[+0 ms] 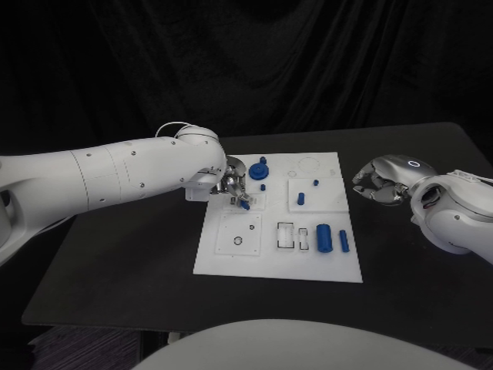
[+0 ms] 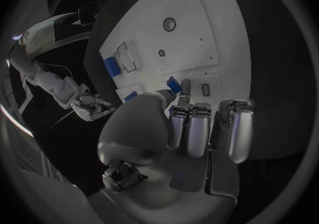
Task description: Assemble the parts on the task board
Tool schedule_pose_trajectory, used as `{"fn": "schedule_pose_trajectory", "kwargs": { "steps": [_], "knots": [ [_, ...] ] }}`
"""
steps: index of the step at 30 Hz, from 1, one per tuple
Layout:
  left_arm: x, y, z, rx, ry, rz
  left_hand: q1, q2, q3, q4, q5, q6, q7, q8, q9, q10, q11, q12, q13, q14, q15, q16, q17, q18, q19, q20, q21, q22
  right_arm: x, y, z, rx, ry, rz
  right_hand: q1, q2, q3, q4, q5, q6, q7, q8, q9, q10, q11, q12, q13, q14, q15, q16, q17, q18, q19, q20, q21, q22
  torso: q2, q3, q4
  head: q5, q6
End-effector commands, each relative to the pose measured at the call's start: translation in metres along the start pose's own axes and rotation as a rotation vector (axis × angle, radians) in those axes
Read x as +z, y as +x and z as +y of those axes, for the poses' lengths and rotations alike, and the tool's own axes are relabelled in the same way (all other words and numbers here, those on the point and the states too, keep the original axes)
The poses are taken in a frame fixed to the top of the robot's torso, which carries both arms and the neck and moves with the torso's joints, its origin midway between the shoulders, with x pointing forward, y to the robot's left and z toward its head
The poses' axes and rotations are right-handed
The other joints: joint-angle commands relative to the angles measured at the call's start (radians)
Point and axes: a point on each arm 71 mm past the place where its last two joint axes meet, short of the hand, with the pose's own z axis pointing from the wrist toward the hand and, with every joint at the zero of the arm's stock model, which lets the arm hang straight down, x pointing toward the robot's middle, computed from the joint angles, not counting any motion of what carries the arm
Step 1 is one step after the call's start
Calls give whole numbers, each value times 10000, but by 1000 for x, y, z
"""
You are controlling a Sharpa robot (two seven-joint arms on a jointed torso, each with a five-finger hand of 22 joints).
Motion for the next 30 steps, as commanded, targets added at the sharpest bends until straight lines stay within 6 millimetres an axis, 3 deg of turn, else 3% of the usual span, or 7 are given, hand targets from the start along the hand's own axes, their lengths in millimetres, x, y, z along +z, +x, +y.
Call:
{"fn": "schedule_pose_trajectory", "kwargs": {
  "steps": [1,30],
  "knots": [
    [-1,0,-2,-218,25,-36,60,-119,19,-105,72,-75,29,-49,37,920,27,-52,2503,1039,11,26,2634,-59,544,-29,-53,2319,0,1,-1,-28,158,98,133,-1,44,-6,31,9,25,11,5,-65,37,-70,760,427,51,-66,-15,-34,-24,48,-89,1092,1,-3,5,24,2],
    [-3,-11,8,-277,-202,-1365,36,-197,34,-340,204,-65,48,-113,170,882,47,-87,2474,1039,31,26,2634,-38,498,-8,-134,2291,0,2,-3,-61,212,183,144,-3,62,-17,30,-49,33,-24,-8,-96,33,-98,727,410,52,-109,-42,-21,-45,52,-173,1076,-5,-4,9,98,2]
  ]
}}
